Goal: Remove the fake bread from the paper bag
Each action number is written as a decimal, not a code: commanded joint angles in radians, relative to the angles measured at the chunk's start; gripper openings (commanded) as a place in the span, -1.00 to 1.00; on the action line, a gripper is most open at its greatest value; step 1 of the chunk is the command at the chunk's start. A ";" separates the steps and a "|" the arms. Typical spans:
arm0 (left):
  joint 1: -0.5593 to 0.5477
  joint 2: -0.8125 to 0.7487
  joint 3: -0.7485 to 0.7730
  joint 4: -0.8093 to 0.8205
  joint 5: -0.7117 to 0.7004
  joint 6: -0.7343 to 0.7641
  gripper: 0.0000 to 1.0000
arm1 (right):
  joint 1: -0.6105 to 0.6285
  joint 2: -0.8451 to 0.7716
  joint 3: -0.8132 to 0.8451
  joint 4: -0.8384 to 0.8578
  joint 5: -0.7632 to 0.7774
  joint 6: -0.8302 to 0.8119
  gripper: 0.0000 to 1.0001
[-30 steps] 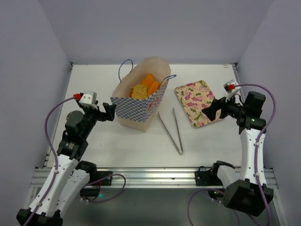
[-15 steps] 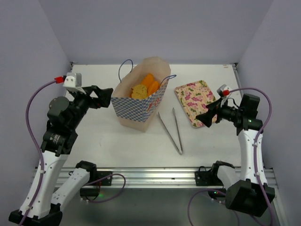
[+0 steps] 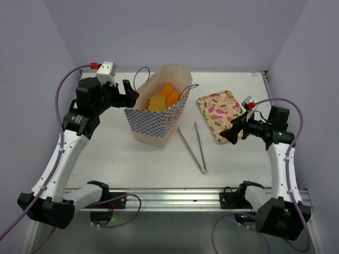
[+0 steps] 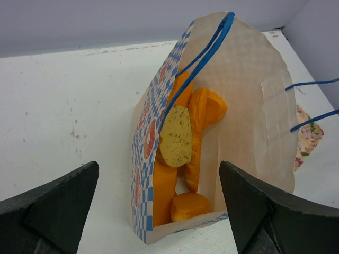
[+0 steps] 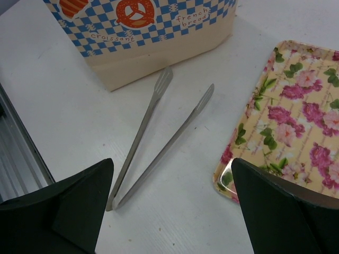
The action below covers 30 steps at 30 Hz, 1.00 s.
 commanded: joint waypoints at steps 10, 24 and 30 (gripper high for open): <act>-0.026 0.090 0.092 -0.007 -0.019 0.103 0.84 | 0.009 0.018 0.010 -0.030 -0.006 -0.060 0.98; -0.083 0.080 0.034 0.036 -0.110 0.168 0.55 | 0.009 0.018 0.008 -0.036 -0.008 -0.068 0.98; -0.084 0.043 -0.024 0.094 -0.101 0.206 0.55 | 0.010 0.021 0.005 -0.036 -0.003 -0.071 0.98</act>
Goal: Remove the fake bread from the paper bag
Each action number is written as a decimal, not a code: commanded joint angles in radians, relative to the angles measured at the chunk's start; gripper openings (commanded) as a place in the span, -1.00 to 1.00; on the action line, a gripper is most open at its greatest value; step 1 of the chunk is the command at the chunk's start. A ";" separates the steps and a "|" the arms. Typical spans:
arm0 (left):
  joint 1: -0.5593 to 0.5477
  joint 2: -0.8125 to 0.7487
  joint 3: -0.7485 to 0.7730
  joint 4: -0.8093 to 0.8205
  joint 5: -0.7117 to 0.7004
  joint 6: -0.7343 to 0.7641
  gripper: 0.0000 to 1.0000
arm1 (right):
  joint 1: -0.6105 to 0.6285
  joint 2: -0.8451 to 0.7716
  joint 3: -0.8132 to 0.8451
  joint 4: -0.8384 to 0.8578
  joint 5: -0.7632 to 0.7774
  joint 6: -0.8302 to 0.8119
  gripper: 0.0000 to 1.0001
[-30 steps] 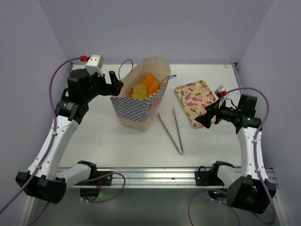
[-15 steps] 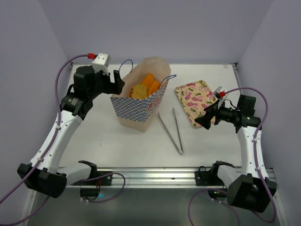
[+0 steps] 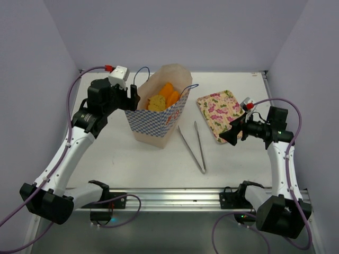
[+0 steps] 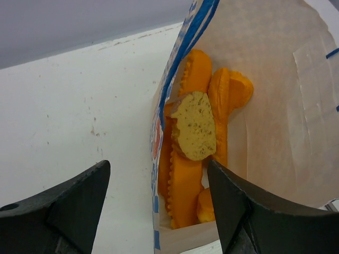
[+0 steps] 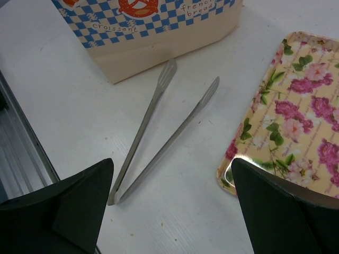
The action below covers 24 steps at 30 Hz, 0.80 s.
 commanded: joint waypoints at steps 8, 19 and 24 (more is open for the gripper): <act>-0.008 -0.039 -0.044 0.097 0.018 0.073 0.59 | 0.005 0.008 0.005 0.005 -0.002 -0.025 0.97; -0.008 0.070 0.011 0.126 0.018 0.096 0.44 | 0.022 0.040 0.014 -0.021 -0.021 -0.051 0.97; -0.008 0.054 -0.073 0.227 0.022 0.089 0.40 | 0.028 0.051 0.013 -0.008 -0.020 -0.028 0.97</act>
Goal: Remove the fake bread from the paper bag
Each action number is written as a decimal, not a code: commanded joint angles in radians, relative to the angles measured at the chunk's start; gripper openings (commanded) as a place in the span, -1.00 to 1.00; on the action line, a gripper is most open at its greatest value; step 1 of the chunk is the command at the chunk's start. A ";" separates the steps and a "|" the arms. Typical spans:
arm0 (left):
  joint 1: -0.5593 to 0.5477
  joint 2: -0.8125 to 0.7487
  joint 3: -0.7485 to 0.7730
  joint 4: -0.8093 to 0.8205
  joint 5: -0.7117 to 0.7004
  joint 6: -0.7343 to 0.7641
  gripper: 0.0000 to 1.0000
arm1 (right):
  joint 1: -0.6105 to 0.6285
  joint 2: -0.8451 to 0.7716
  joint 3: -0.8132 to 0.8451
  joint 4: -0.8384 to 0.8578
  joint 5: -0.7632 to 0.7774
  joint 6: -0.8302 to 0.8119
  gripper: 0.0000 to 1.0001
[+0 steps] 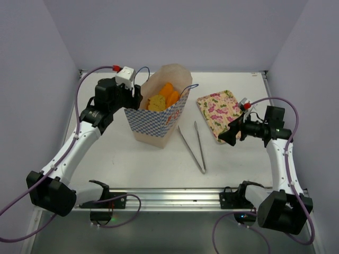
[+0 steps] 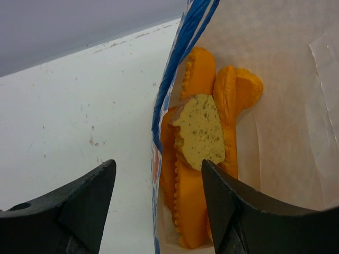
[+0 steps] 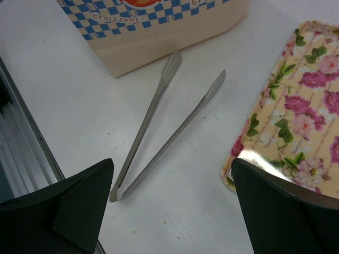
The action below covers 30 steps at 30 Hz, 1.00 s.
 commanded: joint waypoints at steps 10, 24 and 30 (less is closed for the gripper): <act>-0.004 0.035 0.006 0.121 0.005 0.033 0.12 | 0.022 0.035 0.022 -0.038 0.013 -0.081 0.97; -0.006 0.083 0.038 0.100 0.014 0.096 -0.58 | 0.024 0.032 0.022 -0.025 -0.012 -0.049 0.97; -0.004 0.080 0.052 0.106 -0.017 0.105 -1.00 | 0.024 0.015 0.019 -0.010 -0.001 -0.033 0.97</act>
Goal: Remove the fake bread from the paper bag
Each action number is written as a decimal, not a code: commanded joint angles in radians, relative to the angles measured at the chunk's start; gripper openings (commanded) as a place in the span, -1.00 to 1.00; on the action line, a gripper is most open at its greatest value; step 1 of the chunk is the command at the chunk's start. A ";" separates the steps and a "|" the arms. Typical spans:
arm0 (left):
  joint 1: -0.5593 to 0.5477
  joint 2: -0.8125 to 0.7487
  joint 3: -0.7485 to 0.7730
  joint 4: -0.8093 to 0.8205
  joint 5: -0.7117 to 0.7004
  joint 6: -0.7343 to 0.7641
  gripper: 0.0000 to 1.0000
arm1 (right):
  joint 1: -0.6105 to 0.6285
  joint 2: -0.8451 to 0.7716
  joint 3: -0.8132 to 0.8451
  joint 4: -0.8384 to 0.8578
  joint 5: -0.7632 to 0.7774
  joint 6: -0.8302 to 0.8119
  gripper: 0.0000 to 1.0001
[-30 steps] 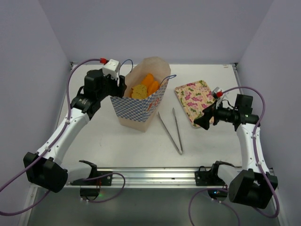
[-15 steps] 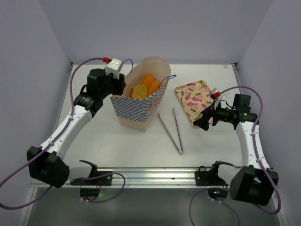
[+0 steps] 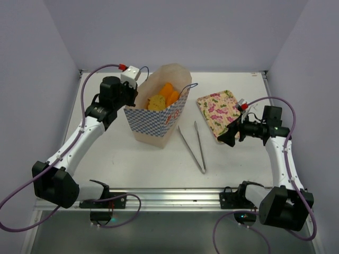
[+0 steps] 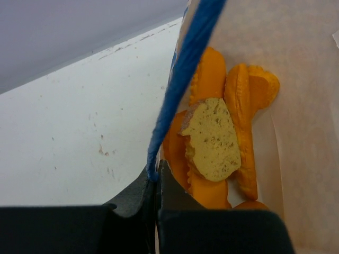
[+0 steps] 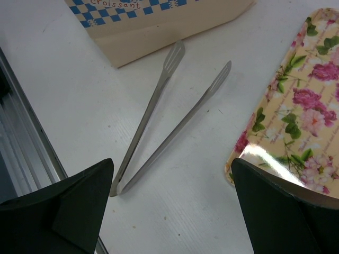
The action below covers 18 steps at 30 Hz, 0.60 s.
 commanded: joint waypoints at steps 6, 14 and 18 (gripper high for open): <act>0.001 -0.017 0.081 0.036 -0.146 0.035 -1.00 | 0.006 -0.022 0.013 0.022 -0.032 0.020 0.97; 0.113 -0.011 0.146 0.013 -0.151 0.029 -1.00 | 0.153 -0.012 0.014 0.076 0.017 0.102 0.96; 0.166 -0.001 0.120 0.030 -0.139 0.012 -1.00 | 0.323 0.031 0.034 0.128 0.236 0.171 0.87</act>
